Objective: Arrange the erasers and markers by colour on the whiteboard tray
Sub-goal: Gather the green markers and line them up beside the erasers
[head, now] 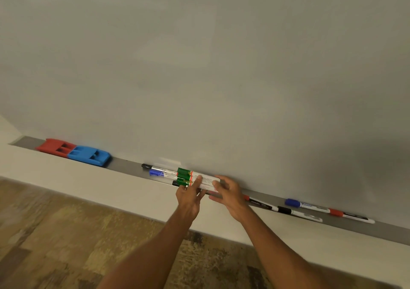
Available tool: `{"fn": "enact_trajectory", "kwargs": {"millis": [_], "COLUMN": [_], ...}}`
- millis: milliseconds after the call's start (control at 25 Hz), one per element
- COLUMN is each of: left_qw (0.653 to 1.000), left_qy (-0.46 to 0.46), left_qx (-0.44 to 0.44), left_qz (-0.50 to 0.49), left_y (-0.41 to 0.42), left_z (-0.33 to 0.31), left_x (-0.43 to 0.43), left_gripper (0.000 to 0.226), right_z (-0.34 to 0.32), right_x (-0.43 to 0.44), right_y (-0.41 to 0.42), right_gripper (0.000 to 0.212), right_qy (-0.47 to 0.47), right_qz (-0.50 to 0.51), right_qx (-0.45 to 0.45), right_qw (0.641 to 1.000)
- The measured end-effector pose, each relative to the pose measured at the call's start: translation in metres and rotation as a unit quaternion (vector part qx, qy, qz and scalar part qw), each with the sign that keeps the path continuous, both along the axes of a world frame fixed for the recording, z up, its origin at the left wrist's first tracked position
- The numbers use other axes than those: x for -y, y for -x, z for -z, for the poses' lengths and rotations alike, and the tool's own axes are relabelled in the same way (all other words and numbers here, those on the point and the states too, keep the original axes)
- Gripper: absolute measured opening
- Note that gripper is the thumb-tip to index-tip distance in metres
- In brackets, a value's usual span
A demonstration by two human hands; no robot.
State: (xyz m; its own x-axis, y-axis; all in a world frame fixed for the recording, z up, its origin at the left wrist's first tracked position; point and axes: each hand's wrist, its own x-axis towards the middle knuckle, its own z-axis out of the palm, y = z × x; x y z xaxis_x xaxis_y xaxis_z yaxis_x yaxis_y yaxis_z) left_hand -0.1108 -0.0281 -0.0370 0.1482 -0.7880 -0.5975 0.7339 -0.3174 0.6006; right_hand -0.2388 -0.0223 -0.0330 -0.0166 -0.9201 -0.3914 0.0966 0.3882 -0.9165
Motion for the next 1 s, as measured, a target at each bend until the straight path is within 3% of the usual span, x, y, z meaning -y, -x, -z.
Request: {"fn": "enact_trajectory", "kwargs": {"millis": [280,400,720,840,1000], "left_qw": [1.0,1.0,0.983,0.929,0.744], "left_qy": [0.013,0.009,0.013,0.05,0.074], "left_qx": [-0.014,0.008,0.183,0.36,0.641], "left_qz": [0.004,0.028,0.02,0.065,0.173], "left_y": [-0.06,-0.098,-0.235,-0.282,-0.332], "left_z": [0.0,-0.004,-0.012,-0.006,0.006], "left_x": [0.012,0.023,0.069,0.078,0.083], "left_gripper": [0.024,0.033,0.043,0.032,0.041], "right_z": [0.004,0.003,0.009,0.014,0.021], "right_x": [0.013,0.023,0.055,0.065,0.077], "right_y": [-0.066,-0.102,-0.202,-0.231,-0.262], "right_gripper": [0.02,0.021,0.024,0.021,0.012], "right_qy": [0.011,0.006,-0.014,-0.025,-0.038], "right_qz": [0.059,0.064,0.094,0.098,0.113], "right_qx": [0.018,0.001,0.037,0.027,0.005], "right_qw": [0.998,0.998,0.995,0.995,0.993]}}
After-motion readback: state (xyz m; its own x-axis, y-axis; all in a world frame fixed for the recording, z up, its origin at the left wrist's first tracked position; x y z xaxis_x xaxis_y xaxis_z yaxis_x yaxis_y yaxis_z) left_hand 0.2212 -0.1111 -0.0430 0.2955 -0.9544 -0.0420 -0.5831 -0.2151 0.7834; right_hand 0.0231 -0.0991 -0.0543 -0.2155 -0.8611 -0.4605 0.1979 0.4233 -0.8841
